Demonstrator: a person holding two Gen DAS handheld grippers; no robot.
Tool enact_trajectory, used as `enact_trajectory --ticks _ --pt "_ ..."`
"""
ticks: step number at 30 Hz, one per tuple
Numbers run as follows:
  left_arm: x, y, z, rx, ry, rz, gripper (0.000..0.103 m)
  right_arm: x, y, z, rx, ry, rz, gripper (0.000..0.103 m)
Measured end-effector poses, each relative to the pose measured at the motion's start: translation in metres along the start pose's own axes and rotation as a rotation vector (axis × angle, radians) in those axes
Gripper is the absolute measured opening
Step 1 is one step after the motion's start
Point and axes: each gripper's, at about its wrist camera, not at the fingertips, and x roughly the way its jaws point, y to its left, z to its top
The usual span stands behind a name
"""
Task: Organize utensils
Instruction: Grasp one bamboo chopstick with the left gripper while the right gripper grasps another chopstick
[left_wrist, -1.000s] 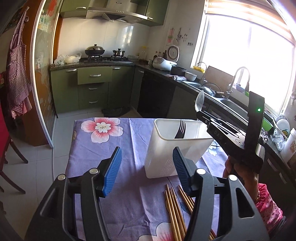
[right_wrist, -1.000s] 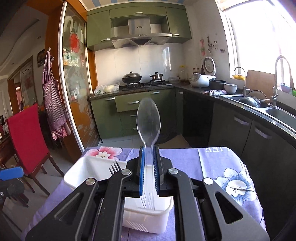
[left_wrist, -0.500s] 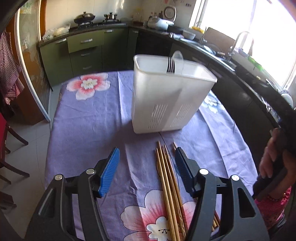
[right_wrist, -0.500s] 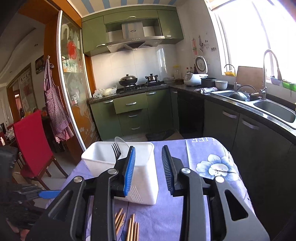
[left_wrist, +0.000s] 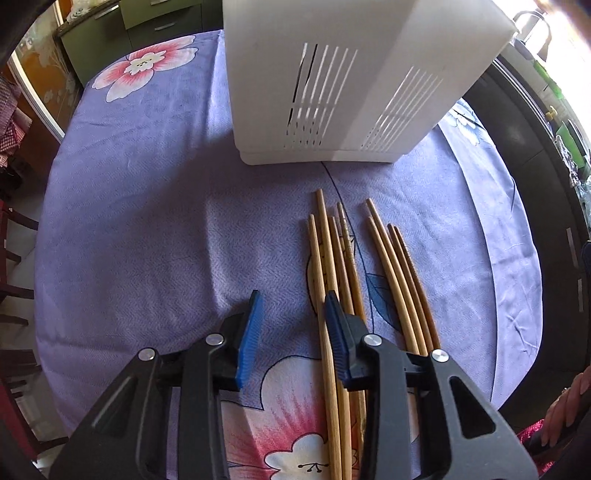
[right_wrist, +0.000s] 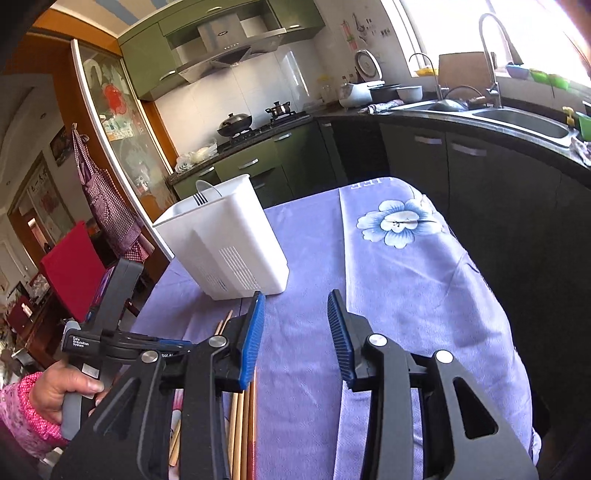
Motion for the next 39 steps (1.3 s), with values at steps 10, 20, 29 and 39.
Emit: enact_trajectory --ticks 10,20,29,39 --pt "0.005 -0.024 0.001 0.085 0.006 0.109 0.025 -0.001 -0.008 -0.003 0.04 0.018 0.005 0.037" --pt "-0.005 -0.023 -0.004 0.082 -0.011 0.045 0.006 0.022 0.006 -0.007 -0.033 0.15 0.041 0.043" --pt "-0.098 -0.014 -0.04 0.145 -0.306 0.055 0.006 0.095 0.056 -0.027 -0.272 0.364 0.063 0.031" --pt "-0.137 -0.006 -0.071 0.157 -0.457 0.04 0.006 0.132 0.07 -0.041 -0.357 0.439 -0.026 0.025"
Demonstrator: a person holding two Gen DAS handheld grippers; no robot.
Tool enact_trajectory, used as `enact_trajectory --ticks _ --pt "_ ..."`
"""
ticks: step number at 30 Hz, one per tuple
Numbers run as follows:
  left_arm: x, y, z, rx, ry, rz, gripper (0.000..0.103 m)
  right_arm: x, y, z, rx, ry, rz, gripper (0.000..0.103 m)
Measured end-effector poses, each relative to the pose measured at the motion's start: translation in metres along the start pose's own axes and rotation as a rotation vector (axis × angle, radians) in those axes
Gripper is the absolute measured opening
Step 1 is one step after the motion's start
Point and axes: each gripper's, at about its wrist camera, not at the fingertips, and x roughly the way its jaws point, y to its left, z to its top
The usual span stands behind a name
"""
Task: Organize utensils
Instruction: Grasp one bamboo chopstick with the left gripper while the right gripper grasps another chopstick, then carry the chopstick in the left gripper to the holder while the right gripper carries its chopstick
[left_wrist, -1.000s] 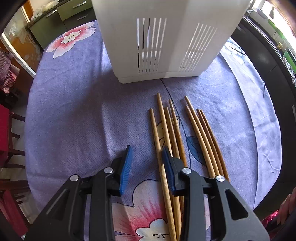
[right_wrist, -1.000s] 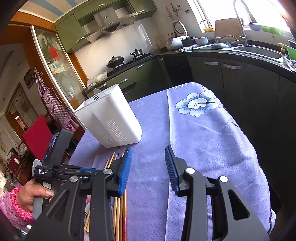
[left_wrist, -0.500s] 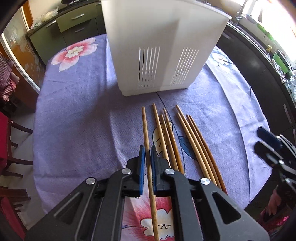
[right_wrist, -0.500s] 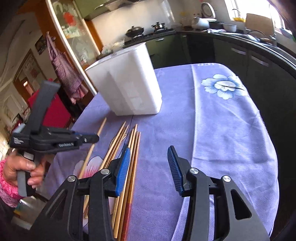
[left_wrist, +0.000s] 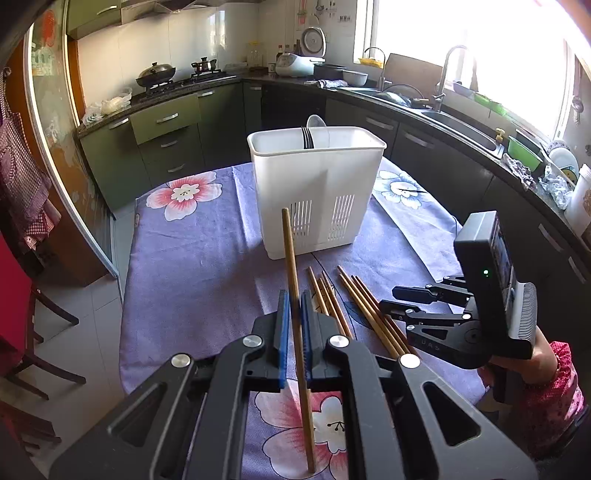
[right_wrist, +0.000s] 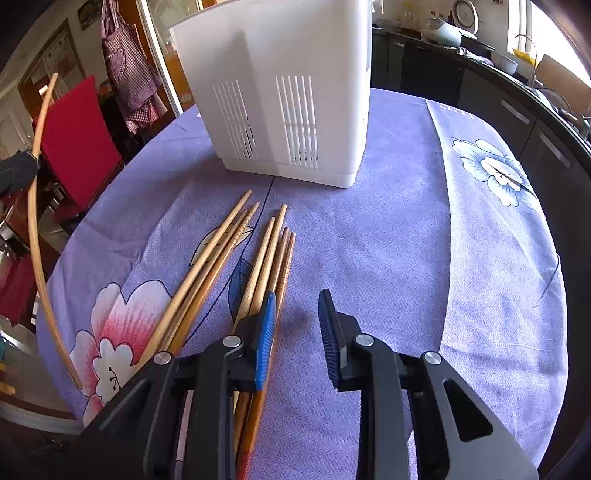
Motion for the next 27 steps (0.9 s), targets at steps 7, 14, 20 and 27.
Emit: enact_trajectory --ticks 7,14,20,27 --pt "-0.005 0.006 -0.005 0.001 -0.023 -0.009 0.006 0.005 0.007 0.004 -0.027 0.044 -0.033 0.021" --pt "-0.009 0.006 -0.006 -0.001 -0.028 -0.007 0.006 0.016 0.014 0.015 -0.045 0.077 -0.047 0.013" --pt "-0.012 0.01 -0.007 -0.009 -0.03 -0.005 0.007 0.009 0.01 0.021 -0.002 0.069 -0.017 0.006" --pt "-0.016 0.013 -0.007 -0.014 -0.03 -0.01 0.007 -0.056 0.0 0.03 0.05 -0.101 0.039 0.007"
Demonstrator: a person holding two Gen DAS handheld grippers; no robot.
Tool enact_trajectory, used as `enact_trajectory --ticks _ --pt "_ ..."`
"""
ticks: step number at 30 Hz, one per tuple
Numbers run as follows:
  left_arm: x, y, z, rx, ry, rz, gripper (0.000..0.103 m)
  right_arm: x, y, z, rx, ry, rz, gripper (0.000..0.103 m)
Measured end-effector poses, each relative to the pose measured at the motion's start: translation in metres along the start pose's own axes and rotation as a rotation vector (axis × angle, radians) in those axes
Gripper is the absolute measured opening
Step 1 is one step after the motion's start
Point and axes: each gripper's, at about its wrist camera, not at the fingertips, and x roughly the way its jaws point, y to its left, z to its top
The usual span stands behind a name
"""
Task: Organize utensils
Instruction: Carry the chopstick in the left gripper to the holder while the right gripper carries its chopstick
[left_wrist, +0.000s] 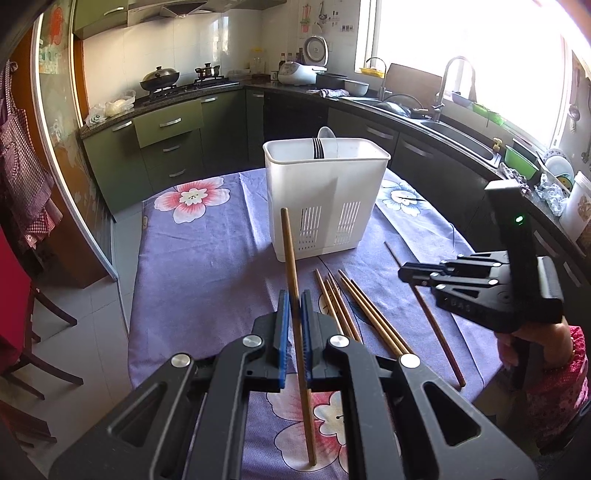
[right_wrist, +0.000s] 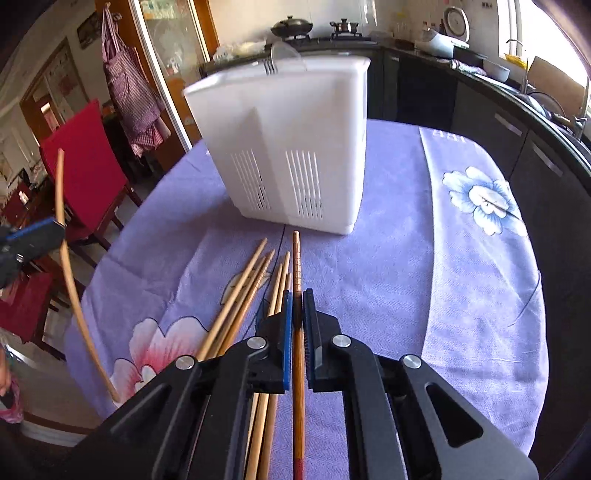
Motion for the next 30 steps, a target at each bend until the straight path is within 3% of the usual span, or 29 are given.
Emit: enact_trajectory --ticks 6,15,18,24,30 --pt "-0.011 -0.003 0.002 0.007 -0.023 0.008 0.006 -0.065 0.004 0.0 0.007 -0.143 0.02 0.006" --pt "-0.018 -0.005 0.002 0.016 -0.014 0.013 0.006 -0.106 0.005 -0.018 0.011 -0.216 0.026 0.007" --pt "0.0 -0.001 0.006 0.003 0.053 0.019 0.006 -0.114 0.002 -0.021 0.017 -0.239 0.028 0.007" --pt "0.083 0.009 0.013 -0.037 0.303 -0.042 0.01 -0.131 -0.001 -0.025 0.019 -0.271 0.035 0.007" --pt "0.156 0.014 0.01 -0.02 0.456 0.008 0.015 -0.148 -0.007 -0.03 0.033 -0.292 0.043 0.007"
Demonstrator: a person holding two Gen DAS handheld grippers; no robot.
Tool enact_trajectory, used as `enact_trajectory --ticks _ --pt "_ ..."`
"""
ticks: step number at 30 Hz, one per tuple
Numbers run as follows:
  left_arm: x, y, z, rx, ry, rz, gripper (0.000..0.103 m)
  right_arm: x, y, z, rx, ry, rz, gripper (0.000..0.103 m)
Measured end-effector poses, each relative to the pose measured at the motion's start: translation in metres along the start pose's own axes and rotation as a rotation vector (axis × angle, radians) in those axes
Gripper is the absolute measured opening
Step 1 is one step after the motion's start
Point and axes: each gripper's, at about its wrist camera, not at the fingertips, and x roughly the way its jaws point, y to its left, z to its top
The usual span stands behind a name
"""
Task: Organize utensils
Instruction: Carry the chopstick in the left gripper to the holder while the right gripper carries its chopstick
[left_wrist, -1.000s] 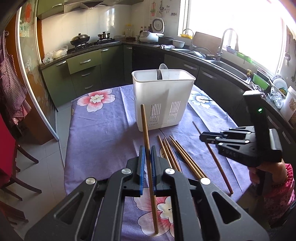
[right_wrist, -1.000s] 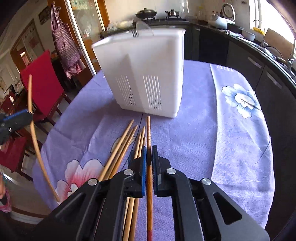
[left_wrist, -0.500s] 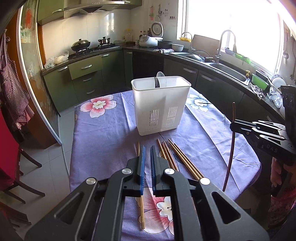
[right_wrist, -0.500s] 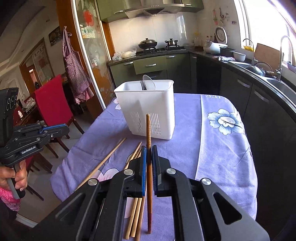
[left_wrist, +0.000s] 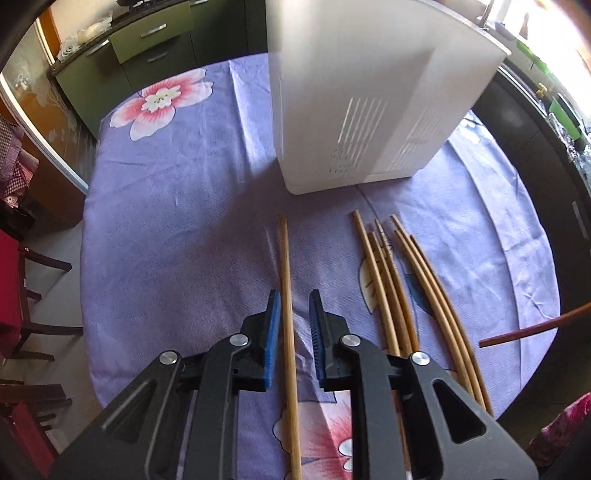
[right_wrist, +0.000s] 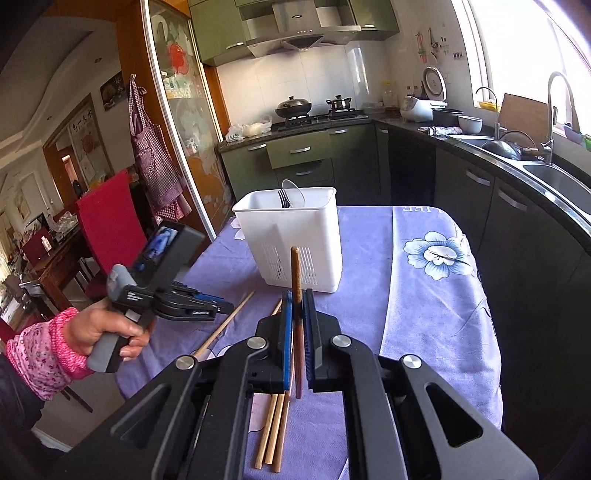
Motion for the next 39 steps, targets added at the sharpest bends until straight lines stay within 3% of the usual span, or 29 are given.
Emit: enact_trajectory --ticks 7,9,12,18,28,39 --pt "0.021 0.003 0.007 0.008 0.054 0.018 0.016 -0.009 -0.007 0.001 0.009 -0.007 0.005 0.007" --pt "0.021 0.002 0.008 0.01 0.06 0.019 0.006 -0.009 -0.007 0.001 0.01 -0.006 0.009 0.007" --pt "0.015 0.003 0.007 0.005 0.056 0.005 0.006 -0.01 -0.005 0.001 0.008 -0.01 0.015 0.007" --pt "-0.038 0.009 -0.007 0.008 -0.082 -0.012 0.005 -0.016 -0.005 0.004 0.002 -0.025 0.013 0.007" --pt "-0.134 0.011 -0.062 0.031 -0.281 -0.044 0.005 -0.024 0.003 0.008 -0.025 -0.04 0.016 0.007" --pt "-0.174 0.008 -0.085 0.056 -0.368 -0.035 0.005 -0.033 0.018 0.022 -0.068 -0.064 0.02 0.007"
